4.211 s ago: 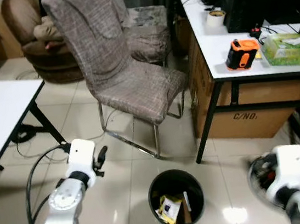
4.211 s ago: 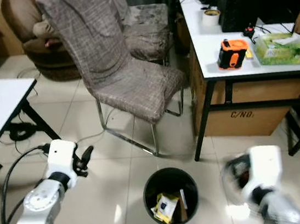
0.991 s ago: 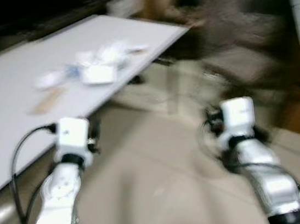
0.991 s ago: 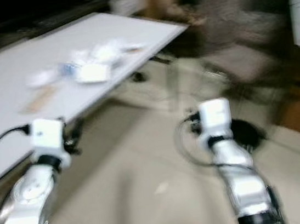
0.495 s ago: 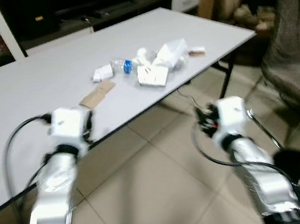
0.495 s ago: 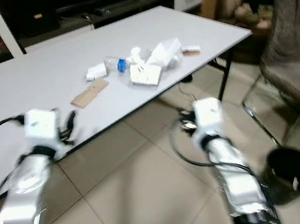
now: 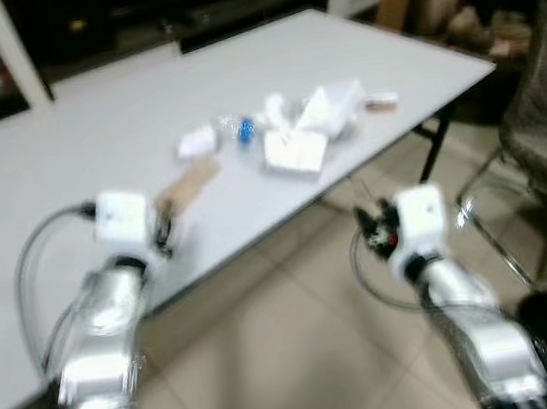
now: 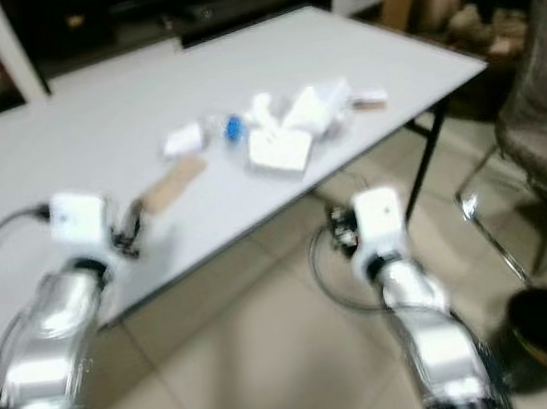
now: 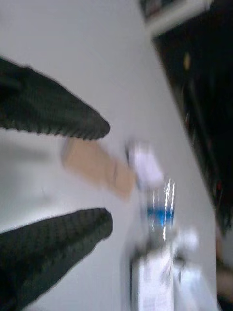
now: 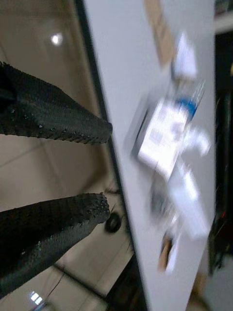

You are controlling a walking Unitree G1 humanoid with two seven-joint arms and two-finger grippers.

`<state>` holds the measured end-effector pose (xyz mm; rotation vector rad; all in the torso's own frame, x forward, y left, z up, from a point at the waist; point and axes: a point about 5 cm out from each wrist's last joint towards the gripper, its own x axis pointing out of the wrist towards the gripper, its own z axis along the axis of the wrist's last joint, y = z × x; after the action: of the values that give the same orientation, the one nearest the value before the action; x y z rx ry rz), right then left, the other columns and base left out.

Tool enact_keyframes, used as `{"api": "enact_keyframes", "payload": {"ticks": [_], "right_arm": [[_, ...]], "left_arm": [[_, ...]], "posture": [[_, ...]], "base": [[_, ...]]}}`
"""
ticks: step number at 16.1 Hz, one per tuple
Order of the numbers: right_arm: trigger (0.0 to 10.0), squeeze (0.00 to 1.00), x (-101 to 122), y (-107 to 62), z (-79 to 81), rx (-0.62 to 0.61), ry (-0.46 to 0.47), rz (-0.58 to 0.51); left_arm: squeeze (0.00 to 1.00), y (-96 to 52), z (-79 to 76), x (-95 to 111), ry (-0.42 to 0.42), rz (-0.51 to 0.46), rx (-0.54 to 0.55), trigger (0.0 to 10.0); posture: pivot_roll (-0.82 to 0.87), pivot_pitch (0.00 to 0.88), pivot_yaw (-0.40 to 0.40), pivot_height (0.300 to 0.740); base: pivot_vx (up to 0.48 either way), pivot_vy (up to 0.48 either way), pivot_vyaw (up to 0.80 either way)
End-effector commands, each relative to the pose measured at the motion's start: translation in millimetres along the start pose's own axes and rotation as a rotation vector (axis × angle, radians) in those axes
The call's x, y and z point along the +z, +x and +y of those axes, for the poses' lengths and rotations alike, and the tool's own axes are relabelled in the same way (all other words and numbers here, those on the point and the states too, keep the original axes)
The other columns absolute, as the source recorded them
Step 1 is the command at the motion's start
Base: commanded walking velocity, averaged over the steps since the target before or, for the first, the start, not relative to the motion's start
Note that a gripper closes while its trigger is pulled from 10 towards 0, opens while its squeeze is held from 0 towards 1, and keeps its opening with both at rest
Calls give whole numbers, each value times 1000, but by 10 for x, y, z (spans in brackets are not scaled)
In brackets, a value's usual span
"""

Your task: Picking trash to rubbish bin

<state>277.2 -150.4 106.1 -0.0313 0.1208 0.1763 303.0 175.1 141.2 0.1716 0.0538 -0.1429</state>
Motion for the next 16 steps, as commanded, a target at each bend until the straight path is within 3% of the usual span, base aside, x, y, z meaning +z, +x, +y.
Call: {"api": "enact_keyframes", "payload": {"ticks": [1,10,16], "right_arm": [[10000,0,55,-4,14,-3,0,-15],[10000,0,40,-116,67,11,-11,-2],[10000,0,37,-170,72,12,-2,12]], "left_arm": [[1000,11,93,13,4,5,17,10000],[1000,65,159,-14,3,21,16,10000],[1000,204,194,-123,-31,51,15,10000]], "posture": [[-31,0,0,740],[-51,0,11,740],[-76,0,2,740]], "base": [[379,0,0],[378,0,0],[381,0,0]]}}
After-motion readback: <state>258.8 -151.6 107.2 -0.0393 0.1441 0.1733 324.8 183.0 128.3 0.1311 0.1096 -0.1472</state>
